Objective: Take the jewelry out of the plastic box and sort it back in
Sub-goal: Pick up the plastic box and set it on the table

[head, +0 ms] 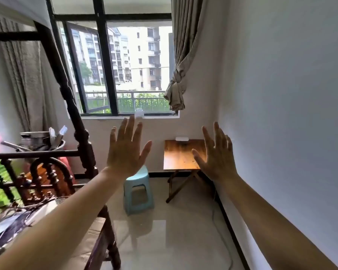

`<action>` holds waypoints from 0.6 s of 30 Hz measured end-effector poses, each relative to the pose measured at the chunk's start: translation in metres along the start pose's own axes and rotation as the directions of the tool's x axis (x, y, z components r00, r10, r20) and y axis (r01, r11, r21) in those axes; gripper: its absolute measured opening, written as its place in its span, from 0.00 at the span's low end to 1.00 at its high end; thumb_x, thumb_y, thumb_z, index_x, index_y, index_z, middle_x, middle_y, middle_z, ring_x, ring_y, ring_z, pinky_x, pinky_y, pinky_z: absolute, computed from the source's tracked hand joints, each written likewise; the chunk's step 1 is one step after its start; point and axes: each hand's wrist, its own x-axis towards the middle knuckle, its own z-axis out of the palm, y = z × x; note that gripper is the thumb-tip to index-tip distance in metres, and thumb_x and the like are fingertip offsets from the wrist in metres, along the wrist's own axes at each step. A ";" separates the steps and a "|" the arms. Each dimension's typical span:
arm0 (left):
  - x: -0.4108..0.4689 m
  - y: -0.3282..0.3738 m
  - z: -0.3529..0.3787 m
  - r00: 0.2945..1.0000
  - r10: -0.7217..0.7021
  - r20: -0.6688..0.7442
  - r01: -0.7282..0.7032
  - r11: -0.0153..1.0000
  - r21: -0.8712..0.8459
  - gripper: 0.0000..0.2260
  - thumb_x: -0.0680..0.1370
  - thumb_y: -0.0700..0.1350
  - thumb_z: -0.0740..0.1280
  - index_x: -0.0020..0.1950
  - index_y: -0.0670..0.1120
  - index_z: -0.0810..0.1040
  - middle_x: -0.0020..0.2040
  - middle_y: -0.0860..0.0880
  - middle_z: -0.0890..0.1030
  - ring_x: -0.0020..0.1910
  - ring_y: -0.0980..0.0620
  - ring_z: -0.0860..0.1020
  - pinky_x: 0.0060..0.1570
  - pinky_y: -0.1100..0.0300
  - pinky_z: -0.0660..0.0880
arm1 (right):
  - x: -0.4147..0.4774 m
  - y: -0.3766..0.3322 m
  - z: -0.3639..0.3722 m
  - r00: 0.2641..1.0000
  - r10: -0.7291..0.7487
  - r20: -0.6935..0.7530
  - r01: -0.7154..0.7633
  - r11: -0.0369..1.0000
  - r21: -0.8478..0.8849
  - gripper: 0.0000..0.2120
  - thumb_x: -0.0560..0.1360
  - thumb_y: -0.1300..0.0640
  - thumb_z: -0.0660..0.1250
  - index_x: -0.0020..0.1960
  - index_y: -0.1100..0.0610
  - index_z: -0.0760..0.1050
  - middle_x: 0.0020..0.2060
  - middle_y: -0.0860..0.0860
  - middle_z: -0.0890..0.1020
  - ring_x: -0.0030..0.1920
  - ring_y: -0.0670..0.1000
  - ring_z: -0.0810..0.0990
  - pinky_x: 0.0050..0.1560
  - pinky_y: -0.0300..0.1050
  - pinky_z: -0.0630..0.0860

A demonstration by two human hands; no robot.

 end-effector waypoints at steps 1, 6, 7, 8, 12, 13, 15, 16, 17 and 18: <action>0.011 -0.006 0.016 0.999 -0.006 0.051 0.006 1.000 0.009 0.33 0.80 0.64 0.44 0.79 0.44 0.56 0.81 0.41 0.53 0.79 0.41 0.52 0.75 0.38 0.52 | 0.013 0.001 0.017 0.999 -0.011 0.045 0.010 1.000 0.017 0.40 0.79 0.34 0.57 0.83 0.50 0.48 0.82 0.59 0.44 0.80 0.64 0.53 0.76 0.63 0.52; 0.067 -0.046 0.120 0.995 -0.034 0.091 0.033 0.999 0.014 0.35 0.79 0.64 0.41 0.80 0.45 0.55 0.81 0.41 0.50 0.79 0.41 0.51 0.75 0.39 0.50 | 0.075 0.020 0.121 0.992 -0.055 0.113 0.055 0.998 0.004 0.39 0.79 0.34 0.57 0.83 0.51 0.49 0.82 0.59 0.45 0.81 0.63 0.52 0.76 0.63 0.50; 0.080 -0.055 0.142 0.995 -0.035 0.092 0.035 0.999 0.005 0.35 0.79 0.64 0.42 0.79 0.45 0.56 0.81 0.41 0.51 0.79 0.40 0.52 0.74 0.38 0.51 | 0.088 0.025 0.143 0.992 -0.055 0.117 0.055 0.998 -0.002 0.39 0.79 0.34 0.56 0.83 0.50 0.49 0.82 0.58 0.44 0.81 0.63 0.52 0.76 0.63 0.50; 0.093 -0.065 0.166 0.996 -0.031 0.085 0.032 0.999 -0.011 0.35 0.79 0.64 0.42 0.79 0.44 0.57 0.81 0.40 0.52 0.79 0.40 0.53 0.74 0.38 0.52 | 0.102 0.030 0.165 0.991 -0.059 0.123 0.058 0.998 0.008 0.39 0.79 0.34 0.56 0.83 0.51 0.49 0.82 0.58 0.44 0.81 0.63 0.52 0.76 0.63 0.51; 0.156 -0.103 0.256 0.995 -0.027 0.098 0.031 0.999 -0.044 0.35 0.80 0.64 0.42 0.79 0.44 0.57 0.80 0.40 0.53 0.79 0.39 0.54 0.74 0.38 0.52 | 0.166 0.046 0.254 0.987 -0.031 0.161 0.034 0.999 -0.014 0.39 0.79 0.33 0.53 0.83 0.50 0.49 0.82 0.58 0.44 0.81 0.63 0.52 0.76 0.65 0.53; 0.175 -0.113 0.276 0.994 -0.034 0.109 0.039 0.998 -0.049 0.35 0.79 0.64 0.42 0.79 0.44 0.56 0.81 0.40 0.52 0.79 0.39 0.53 0.74 0.37 0.52 | 0.182 0.050 0.274 0.986 -0.009 0.169 0.012 1.000 -0.017 0.39 0.79 0.32 0.52 0.83 0.49 0.48 0.82 0.57 0.43 0.81 0.63 0.52 0.76 0.65 0.52; 0.215 -0.131 0.313 0.991 -0.030 0.130 0.037 0.998 -0.055 0.35 0.79 0.64 0.41 0.79 0.44 0.56 0.81 0.40 0.52 0.79 0.40 0.53 0.75 0.37 0.52 | 0.215 0.058 0.310 0.984 0.018 0.179 -0.015 1.000 -0.021 0.39 0.79 0.31 0.50 0.83 0.49 0.46 0.82 0.57 0.42 0.81 0.62 0.52 0.76 0.64 0.51; 0.235 -0.139 0.330 0.990 -0.020 0.139 0.027 0.998 -0.053 0.35 0.79 0.64 0.41 0.80 0.45 0.55 0.81 0.40 0.51 0.79 0.40 0.52 0.75 0.37 0.52 | 0.231 0.063 0.326 0.985 0.024 0.172 -0.020 0.999 -0.026 0.38 0.79 0.31 0.50 0.83 0.49 0.46 0.82 0.57 0.44 0.81 0.63 0.53 0.76 0.64 0.52; 0.256 -0.145 0.347 0.990 -0.008 0.139 0.016 0.998 -0.053 0.34 0.80 0.64 0.41 0.80 0.45 0.54 0.81 0.41 0.50 0.79 0.41 0.51 0.75 0.37 0.51 | 0.247 0.069 0.341 0.985 0.030 0.168 -0.025 0.999 -0.033 0.38 0.79 0.32 0.50 0.83 0.49 0.47 0.82 0.58 0.45 0.80 0.63 0.54 0.76 0.63 0.52; 0.276 -0.151 0.363 0.990 -0.005 0.140 0.013 0.998 -0.061 0.34 0.80 0.64 0.42 0.80 0.45 0.54 0.81 0.41 0.50 0.79 0.41 0.51 0.75 0.37 0.51 | 0.263 0.075 0.355 0.985 0.045 0.169 -0.040 0.999 -0.035 0.38 0.79 0.32 0.50 0.83 0.49 0.47 0.82 0.58 0.46 0.80 0.63 0.54 0.76 0.63 0.52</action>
